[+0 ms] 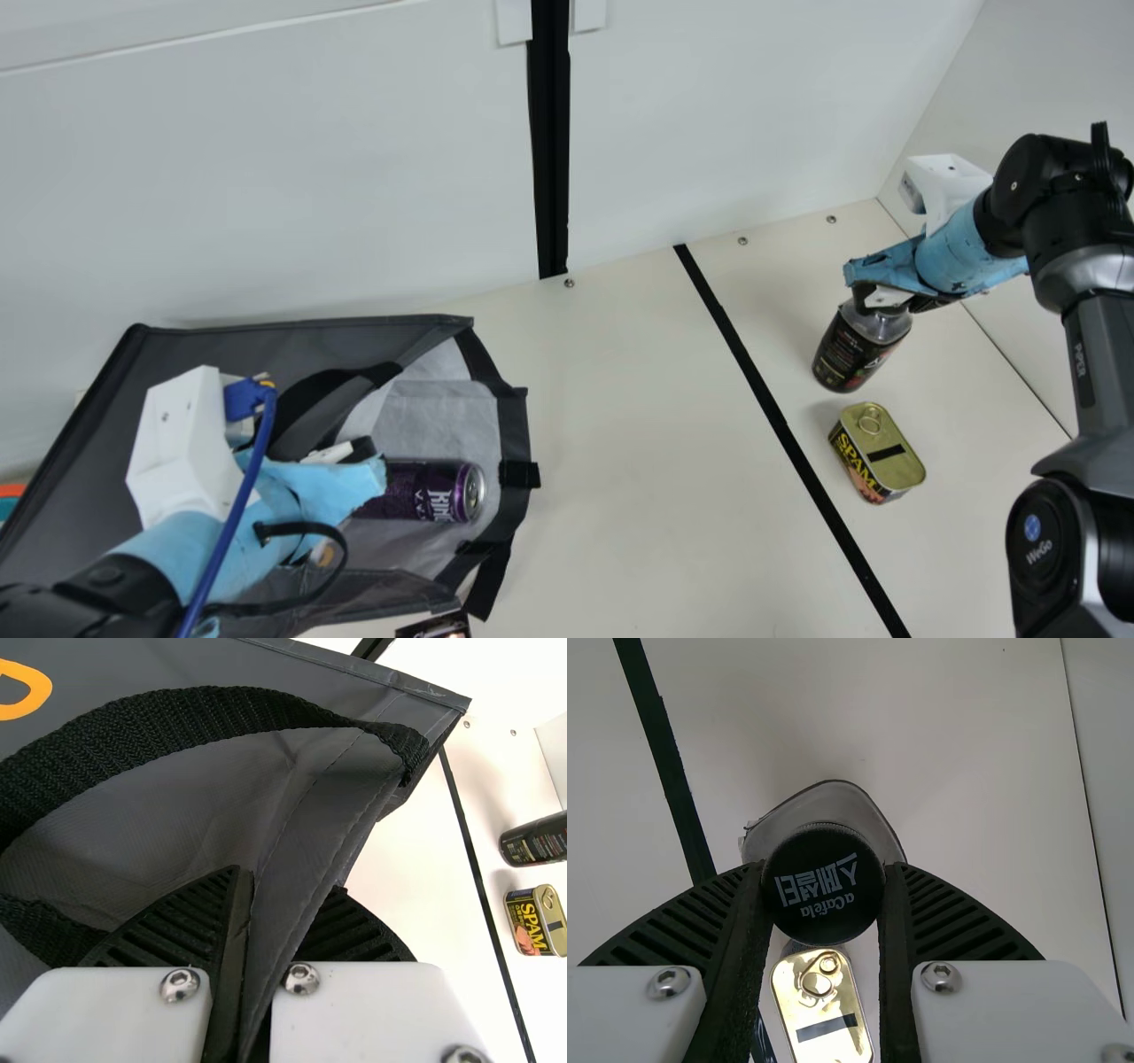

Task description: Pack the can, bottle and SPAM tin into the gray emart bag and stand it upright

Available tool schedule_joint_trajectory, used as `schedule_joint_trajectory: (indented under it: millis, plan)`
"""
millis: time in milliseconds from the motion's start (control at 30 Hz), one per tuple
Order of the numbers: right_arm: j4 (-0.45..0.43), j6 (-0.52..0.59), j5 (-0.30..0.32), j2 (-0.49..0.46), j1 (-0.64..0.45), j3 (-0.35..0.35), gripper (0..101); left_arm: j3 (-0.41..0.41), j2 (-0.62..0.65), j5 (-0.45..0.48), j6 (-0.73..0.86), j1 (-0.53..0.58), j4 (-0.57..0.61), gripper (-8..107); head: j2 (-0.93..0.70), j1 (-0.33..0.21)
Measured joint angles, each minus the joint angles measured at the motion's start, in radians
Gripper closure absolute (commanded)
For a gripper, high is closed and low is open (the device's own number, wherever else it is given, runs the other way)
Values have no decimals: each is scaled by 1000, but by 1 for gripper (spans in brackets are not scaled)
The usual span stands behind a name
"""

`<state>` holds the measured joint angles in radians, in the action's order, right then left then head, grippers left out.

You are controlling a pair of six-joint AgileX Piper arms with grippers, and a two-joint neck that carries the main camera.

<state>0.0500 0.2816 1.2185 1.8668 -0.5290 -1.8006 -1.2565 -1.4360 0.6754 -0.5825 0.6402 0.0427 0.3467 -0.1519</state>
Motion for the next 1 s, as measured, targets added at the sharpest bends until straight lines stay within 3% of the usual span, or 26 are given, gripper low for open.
schedule_joint_trajectory:
  millis: [533, 1000]
  plan:
    - [49, 53, 4, -19, -1, -36, 101, 0, 0, 0, 0, 0, 0, 107, 2, 0]
    - [82, 114, 2, -75, 16, 0, 101, 0, 0, 0, 0, 0, 0, 107, 2, 0]
